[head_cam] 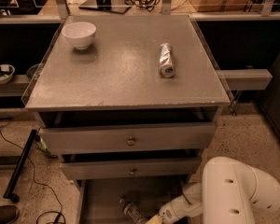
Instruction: Place water bottle into bottom drawer
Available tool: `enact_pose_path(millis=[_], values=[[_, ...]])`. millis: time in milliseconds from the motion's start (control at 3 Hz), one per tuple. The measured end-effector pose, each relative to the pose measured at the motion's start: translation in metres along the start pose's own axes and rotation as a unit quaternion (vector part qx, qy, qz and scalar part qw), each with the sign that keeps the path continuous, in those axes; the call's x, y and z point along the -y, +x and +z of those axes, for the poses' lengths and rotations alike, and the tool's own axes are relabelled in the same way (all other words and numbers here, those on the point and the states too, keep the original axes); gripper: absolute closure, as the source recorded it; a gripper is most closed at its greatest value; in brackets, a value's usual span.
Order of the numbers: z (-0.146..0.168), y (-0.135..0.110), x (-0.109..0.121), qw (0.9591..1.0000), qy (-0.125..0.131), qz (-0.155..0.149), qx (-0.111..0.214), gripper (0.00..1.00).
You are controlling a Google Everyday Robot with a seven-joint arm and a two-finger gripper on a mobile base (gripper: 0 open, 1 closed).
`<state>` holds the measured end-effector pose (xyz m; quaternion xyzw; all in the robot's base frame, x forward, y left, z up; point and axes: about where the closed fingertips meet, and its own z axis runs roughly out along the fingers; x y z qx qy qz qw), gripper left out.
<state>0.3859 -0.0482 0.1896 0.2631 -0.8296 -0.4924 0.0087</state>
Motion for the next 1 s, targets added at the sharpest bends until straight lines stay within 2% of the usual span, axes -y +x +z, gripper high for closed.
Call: enact_pose_path(millis=[333, 667, 1000], values=[[0.0001, 0.0, 0.0, 1.0, 0.0, 0.0, 0.0, 0.11], [0.0001, 0.0, 0.0, 1.0, 0.0, 0.0, 0.0, 0.0], [0.0001, 0.0, 0.0, 1.0, 0.0, 0.0, 0.0, 0.0]])
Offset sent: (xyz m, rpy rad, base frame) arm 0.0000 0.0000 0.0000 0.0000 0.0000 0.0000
